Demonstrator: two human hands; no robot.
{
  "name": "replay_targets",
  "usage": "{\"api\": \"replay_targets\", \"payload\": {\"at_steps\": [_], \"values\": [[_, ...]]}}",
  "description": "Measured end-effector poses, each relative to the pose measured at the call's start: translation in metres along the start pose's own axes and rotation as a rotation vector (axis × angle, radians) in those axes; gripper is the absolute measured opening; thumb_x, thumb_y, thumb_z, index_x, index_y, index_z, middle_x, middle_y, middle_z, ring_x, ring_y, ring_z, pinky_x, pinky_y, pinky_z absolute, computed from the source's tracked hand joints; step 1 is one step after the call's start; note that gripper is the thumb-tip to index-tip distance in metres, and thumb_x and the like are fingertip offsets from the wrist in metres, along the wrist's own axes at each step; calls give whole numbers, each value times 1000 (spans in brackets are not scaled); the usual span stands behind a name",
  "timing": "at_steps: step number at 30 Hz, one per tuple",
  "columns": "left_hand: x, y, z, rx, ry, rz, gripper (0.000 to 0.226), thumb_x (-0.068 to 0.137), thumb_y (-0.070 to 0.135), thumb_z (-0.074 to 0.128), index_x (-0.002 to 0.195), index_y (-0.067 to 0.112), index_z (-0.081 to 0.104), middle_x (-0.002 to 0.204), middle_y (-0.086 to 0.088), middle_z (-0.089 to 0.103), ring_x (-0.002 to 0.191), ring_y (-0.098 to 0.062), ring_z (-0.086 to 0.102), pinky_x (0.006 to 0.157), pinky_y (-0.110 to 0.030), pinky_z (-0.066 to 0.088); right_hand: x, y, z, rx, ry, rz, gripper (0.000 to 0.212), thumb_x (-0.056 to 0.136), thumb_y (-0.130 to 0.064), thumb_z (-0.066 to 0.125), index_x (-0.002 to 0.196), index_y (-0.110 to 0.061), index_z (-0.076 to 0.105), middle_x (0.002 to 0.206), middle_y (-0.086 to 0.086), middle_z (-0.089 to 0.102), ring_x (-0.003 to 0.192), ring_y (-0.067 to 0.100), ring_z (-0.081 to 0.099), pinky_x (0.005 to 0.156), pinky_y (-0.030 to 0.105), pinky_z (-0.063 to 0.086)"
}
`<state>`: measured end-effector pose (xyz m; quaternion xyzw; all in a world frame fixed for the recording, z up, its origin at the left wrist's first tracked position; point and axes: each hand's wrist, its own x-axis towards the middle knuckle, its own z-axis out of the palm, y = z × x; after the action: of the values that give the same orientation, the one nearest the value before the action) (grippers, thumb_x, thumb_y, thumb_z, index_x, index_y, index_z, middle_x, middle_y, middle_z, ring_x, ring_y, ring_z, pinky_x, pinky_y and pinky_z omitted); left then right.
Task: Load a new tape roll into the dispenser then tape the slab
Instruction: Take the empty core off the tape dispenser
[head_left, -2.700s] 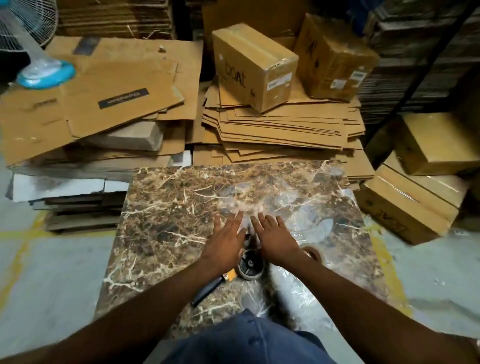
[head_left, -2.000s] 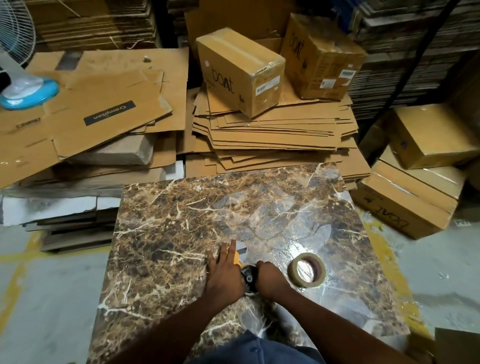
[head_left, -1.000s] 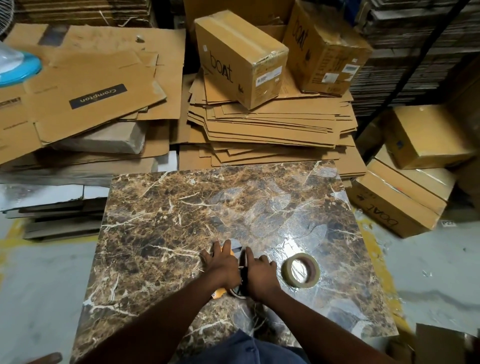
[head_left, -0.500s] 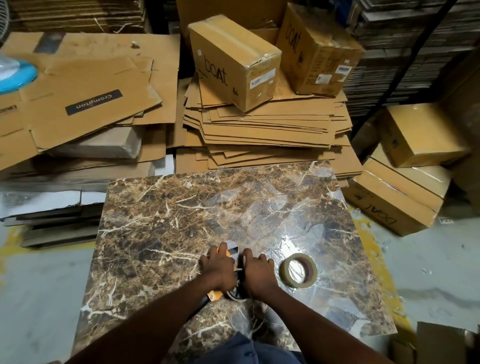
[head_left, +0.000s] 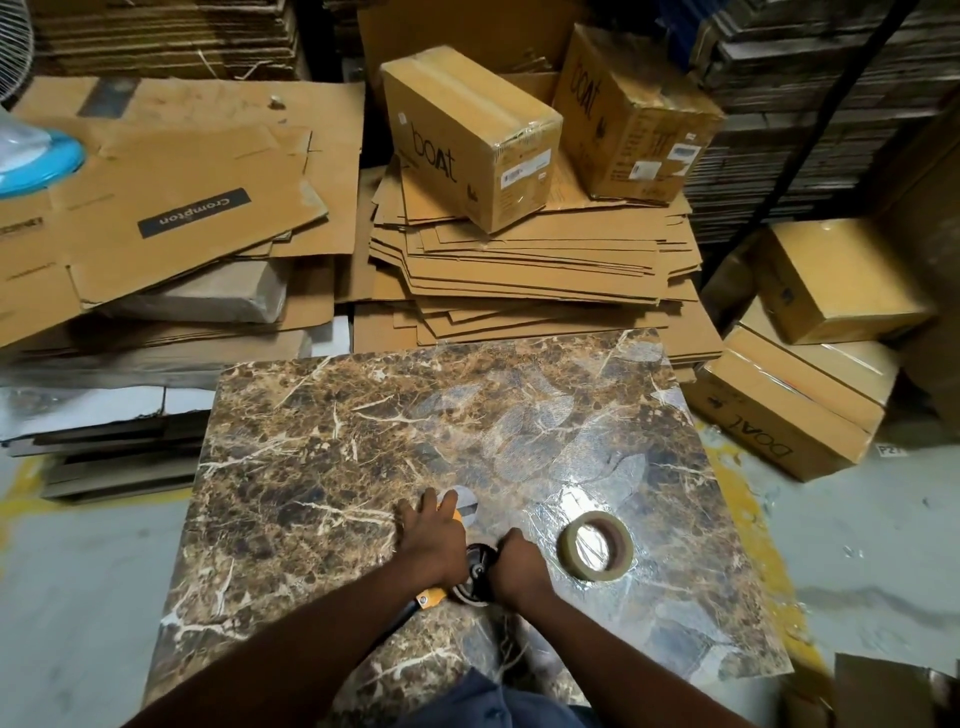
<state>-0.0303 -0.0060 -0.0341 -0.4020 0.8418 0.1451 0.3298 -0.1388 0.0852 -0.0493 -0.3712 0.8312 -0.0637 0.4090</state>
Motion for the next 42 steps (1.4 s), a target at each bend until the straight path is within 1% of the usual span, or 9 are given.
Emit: {"api": "replay_targets", "payload": {"at_steps": [11, 14, 17, 22, 27, 32, 37, 39, 42], "values": [[-8, 4, 9, -154, 75, -41, 51, 84, 53, 62, 120, 20, 75, 164, -5, 20, 148, -32, 18, 114, -60, 21, -7, -11, -8, 123, 106, 103, 49, 87, -25, 64, 124, -10, 35, 94, 5, 63, 81, 27, 64, 62, 36, 47], [-10, 2, 10, -102, 104, -10, 47, 87, 54, 62, 117, 22, 77, 166, -8, 20, 156, -36, 9, 119, -72, 8, -10, -12, -4, -48, 132, -13, 48, 92, -20, 59, 132, -12, 34, 111, 12, 59, 88, 32, 66, 68, 42, 54], [-13, 1, 9, -73, 110, 53, 45, 85, 48, 69, 124, 24, 73, 174, -10, 3, 160, -39, -3, 119, -76, 1, -11, -9, 0, -277, 183, -121, 70, 96, -24, 58, 152, -14, 19, 132, 18, 49, 101, 36, 64, 78, 45, 51], [-22, -7, 3, -85, 177, 108, 78, 82, 54, 72, 153, 34, 45, 175, -13, -12, 161, -39, -9, 121, -73, -6, -3, 6, -13, -538, 232, -256, 88, 98, -39, 54, 161, -13, -2, 165, 29, 10, 148, 47, 22, 118, 65, 19], [-26, -8, -4, -104, 162, 128, 89, 85, 54, 71, 161, 41, 28, 174, -11, -21, 161, -38, -16, 119, -73, -10, 2, 10, -25, -642, 184, -365, 101, 94, -53, 55, 160, -14, -12, 167, 25, -10, 153, 49, -7, 118, 67, -5], [-22, -5, 0, -99, 164, 200, 98, 86, 48, 71, 165, 39, 13, 173, -8, -26, 160, -36, -21, 119, -72, -14, -3, 14, -30, -666, 177, -393, 111, 86, -55, 61, 159, -15, -13, 167, 22, -15, 152, 46, -16, 118, 69, -10], [-20, 6, 1, -140, 85, 132, 106, 88, 43, 71, 168, 23, 5, 177, -3, 8, 162, -34, 9, 124, -69, 12, -3, 12, -35, -671, 123, -412, 112, 88, -54, 63, 160, -17, -14, 168, 16, -19, 153, 43, -19, 118, 69, -8], [-20, 9, 0, -191, 55, 118, 102, 89, 35, 71, 168, 20, 8, 177, -4, 8, 159, -36, 19, 122, -58, 32, -4, 11, -35, -649, 92, -403, 106, 92, -50, 62, 160, -19, -14, 168, 15, -19, 153, 43, -18, 118, 69, -5], [-18, 10, 1, -269, 19, 119, 98, 92, 28, 69, 168, 19, 8, 177, -7, -2, 161, -41, 9, 125, -51, 32, -9, 5, -36, -590, 35, -394, 102, 95, -49, 60, 160, -21, -13, 168, 14, -19, 154, 42, -17, 119, 71, -3]]}}
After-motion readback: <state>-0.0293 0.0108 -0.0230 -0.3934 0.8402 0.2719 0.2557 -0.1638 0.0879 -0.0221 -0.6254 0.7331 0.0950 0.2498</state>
